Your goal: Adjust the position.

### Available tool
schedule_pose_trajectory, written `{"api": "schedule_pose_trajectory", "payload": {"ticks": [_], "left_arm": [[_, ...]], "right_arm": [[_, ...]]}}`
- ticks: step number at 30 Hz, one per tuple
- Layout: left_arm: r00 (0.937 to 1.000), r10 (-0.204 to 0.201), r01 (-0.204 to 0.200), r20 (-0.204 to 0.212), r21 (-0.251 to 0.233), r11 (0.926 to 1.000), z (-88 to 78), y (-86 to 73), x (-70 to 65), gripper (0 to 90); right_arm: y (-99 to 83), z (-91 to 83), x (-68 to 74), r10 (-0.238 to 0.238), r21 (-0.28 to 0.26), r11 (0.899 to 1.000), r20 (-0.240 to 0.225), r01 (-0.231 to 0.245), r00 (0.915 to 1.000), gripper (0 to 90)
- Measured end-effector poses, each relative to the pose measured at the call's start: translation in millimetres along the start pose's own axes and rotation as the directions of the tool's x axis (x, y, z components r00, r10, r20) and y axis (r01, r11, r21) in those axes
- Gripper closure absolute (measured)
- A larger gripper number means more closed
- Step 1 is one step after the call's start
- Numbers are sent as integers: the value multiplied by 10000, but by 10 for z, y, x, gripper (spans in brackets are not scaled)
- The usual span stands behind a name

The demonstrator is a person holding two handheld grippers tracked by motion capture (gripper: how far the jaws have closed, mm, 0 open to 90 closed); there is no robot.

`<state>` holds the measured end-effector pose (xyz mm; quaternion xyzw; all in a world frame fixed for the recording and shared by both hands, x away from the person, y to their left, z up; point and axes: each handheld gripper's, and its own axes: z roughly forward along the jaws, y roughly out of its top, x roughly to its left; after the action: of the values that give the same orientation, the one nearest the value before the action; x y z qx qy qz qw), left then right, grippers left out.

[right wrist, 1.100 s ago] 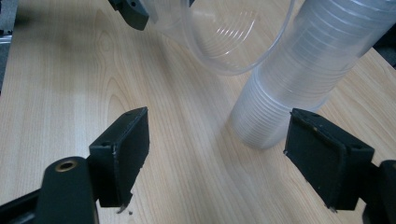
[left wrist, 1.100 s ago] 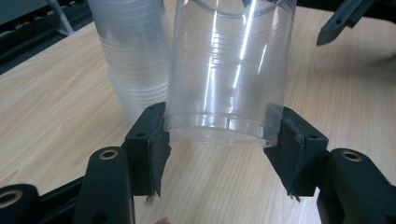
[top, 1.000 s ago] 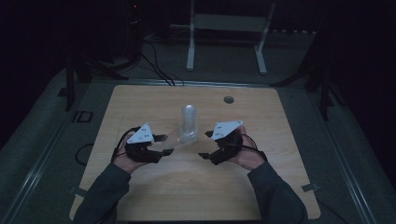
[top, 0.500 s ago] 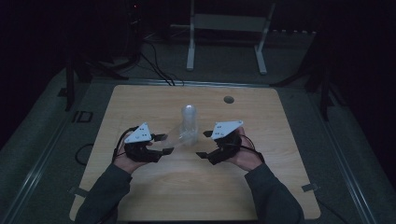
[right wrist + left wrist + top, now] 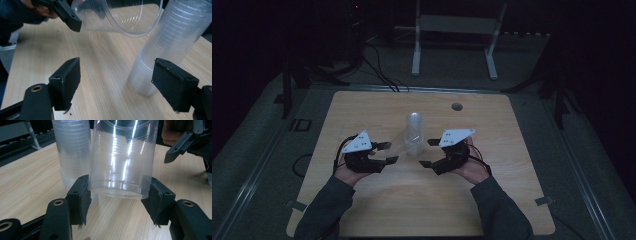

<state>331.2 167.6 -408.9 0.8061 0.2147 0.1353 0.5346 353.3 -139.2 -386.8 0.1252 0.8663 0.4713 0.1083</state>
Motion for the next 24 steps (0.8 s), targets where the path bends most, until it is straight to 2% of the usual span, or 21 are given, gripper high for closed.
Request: {"api": "schedule_pose_trajectory", "payload": {"ticks": [10, 19, 24], "left_arm": [[9999, -61, 64, 89, -326, 9994, -24, 22, -18, 421], [9995, -143, 161, 271, -690, 9975, -51, 52, -38, 421], [9993, -183, 209, 332, -804, 9965, -64, 54, -33, 421]], "right_arm": [[25, 36, 2, 367, -598, 9975, -219, -379, 9991, 226], [55, 9, 20, 467, -1000, 9938, -201, -485, 9987, 227], [77, -5, 31, 590, -1266, 9899, -367, -632, 9976, 227]]}}
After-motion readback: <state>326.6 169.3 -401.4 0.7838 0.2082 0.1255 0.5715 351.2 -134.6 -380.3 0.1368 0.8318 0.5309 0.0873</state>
